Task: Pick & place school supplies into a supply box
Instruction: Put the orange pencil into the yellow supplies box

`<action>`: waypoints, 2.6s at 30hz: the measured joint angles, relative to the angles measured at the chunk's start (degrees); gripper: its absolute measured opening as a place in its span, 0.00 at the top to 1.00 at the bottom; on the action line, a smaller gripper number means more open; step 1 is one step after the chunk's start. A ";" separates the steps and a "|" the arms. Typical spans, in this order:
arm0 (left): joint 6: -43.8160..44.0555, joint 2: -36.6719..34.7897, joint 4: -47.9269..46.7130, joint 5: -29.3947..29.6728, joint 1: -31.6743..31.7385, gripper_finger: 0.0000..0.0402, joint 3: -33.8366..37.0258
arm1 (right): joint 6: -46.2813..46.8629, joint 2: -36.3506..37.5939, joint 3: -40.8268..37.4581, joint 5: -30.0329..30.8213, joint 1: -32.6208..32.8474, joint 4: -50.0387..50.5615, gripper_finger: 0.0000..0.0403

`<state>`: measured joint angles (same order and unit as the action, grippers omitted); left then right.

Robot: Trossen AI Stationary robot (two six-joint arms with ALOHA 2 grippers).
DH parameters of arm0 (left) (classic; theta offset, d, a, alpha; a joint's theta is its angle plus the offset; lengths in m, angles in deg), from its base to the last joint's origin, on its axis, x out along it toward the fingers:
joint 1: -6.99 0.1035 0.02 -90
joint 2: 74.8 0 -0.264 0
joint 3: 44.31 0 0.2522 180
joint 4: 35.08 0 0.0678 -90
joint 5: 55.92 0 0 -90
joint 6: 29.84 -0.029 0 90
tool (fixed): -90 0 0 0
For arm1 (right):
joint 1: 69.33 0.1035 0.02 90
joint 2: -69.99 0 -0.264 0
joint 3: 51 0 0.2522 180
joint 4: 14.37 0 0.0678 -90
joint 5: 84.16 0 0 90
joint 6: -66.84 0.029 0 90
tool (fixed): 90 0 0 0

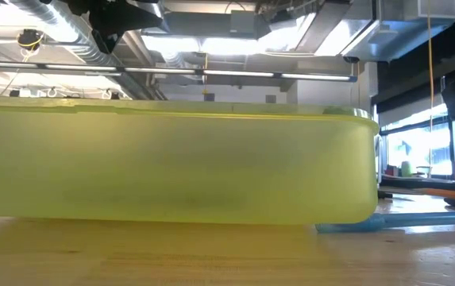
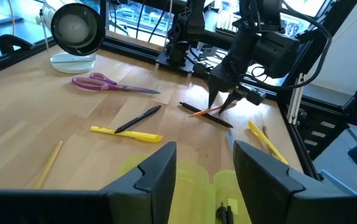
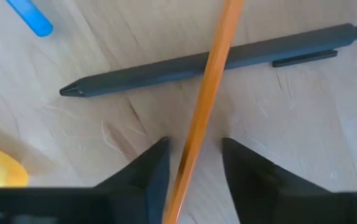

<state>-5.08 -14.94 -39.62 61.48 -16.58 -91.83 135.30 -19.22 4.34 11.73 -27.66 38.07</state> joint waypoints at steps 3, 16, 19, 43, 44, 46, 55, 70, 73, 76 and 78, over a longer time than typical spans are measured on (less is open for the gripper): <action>0.00 0.01 -0.30 -0.01 0.00 0.62 0.00 | 0.03 0.00 -0.02 0.00 0.00 -0.09 0.72; 2.95 -0.21 -0.46 -4.84 -0.02 0.62 0.00 | 2.32 0.29 0.05 -0.48 0.00 -0.02 0.94; 3.48 -0.82 -0.52 -6.85 -0.01 0.62 0.00 | 3.29 0.76 1.35 -1.26 -0.04 3.00 0.94; 1.53 -12.55 -8.20 -8.83 -4.57 0.62 -0.04 | -37.80 -9.09 36.33 12.93 -14.10 -14.26 0.94; 1.53 -12.55 -8.20 -9.59 -4.57 0.62 -0.04 | -39.18 -10.76 38.45 12.05 -14.72 -14.60 0.94; 1.51 -12.56 -8.20 -11.00 -4.58 0.62 -0.04 | -42.18 -14.52 42.83 10.43 -15.62 -14.34 0.94; 2.49 -12.55 -8.20 -14.12 -4.57 0.62 -0.04 | -43.83 -30.97 59.16 0.51 -17.89 -13.41 0.94; 2.54 -12.52 -9.53 -15.32 -4.57 0.62 -0.04 | -35.24 -40.35 64.10 -3.49 -18.42 0.74 0.93; 2.09 -12.52 -9.51 -15.32 -4.57 0.62 -0.04 | -35.67 -40.39 63.81 -3.68 -18.70 0.66 0.90; 1.64 -12.52 -9.51 -15.32 -4.57 0.62 -0.04 | -36.34 -40.77 63.80 -4.35 -18.90 0.28 0.91; 1.58 -12.52 -9.53 -15.32 -4.57 0.62 -0.04 | -37.42 -41.05 63.78 -4.96 -18.95 0.66 0.92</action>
<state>-3.50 -27.47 -49.15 46.16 -21.15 -91.88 97.89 -60.27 68.12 6.77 -46.61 38.73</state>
